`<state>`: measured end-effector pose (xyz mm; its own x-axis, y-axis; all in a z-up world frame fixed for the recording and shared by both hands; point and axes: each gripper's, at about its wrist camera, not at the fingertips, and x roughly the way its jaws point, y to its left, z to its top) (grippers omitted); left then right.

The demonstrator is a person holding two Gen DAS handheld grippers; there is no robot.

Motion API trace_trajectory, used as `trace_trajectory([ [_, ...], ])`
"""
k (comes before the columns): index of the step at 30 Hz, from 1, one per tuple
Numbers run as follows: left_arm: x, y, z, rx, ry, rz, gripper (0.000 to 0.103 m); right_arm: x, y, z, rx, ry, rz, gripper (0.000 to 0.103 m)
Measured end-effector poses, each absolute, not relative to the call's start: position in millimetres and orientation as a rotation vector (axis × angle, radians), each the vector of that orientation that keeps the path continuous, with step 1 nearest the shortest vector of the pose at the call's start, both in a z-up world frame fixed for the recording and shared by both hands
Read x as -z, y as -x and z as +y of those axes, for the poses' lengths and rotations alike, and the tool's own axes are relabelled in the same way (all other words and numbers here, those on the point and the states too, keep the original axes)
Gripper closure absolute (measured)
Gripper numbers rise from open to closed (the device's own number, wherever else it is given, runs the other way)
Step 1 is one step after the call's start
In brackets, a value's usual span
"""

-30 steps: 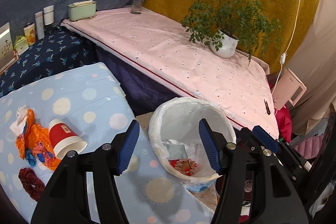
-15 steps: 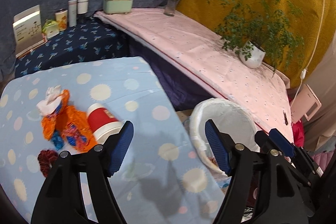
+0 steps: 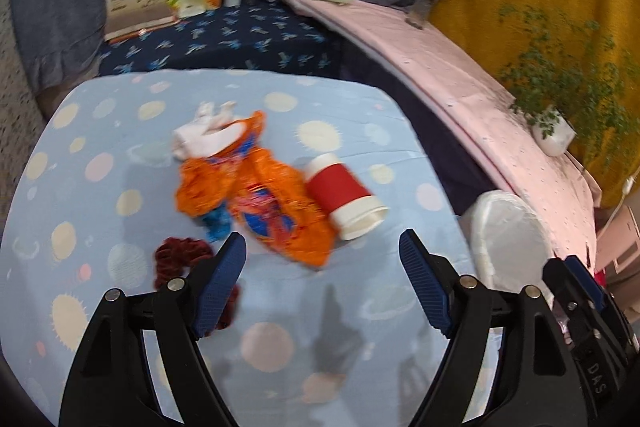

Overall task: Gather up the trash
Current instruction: 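Move both tools back over the remaining trash on the table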

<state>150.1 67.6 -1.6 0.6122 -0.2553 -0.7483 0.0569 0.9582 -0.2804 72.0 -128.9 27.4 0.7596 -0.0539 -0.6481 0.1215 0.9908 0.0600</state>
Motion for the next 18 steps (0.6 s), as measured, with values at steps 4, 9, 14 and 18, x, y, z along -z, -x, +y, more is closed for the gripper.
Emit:
trace_trajectory([
  [4, 22.5, -148.8, 99.7, 0.111, 0.279, 0.928, 0.026, -19.1, -77.4, -107.1, 0.060, -0.090, 0.723, 0.058],
  [9, 52.5, -145.1, 128.5, 0.054, 0.310, 0.992, 0.025, -4.7, -83.0, -85.8, 0.031, -0.091, 0.753, 0.058],
  [14, 77.9, -139.6, 141.2, 0.032, 0.301, 1.043, 0.025, 14.2, -88.1, -69.3, 0.010, -0.094, 0.794, 0.058],
  [18, 88.8, -138.0, 143.7, 0.037, 0.321, 1.067, 0.025, 24.9, -92.2, -59.6, -0.002, -0.089, 0.817, 0.058],
])
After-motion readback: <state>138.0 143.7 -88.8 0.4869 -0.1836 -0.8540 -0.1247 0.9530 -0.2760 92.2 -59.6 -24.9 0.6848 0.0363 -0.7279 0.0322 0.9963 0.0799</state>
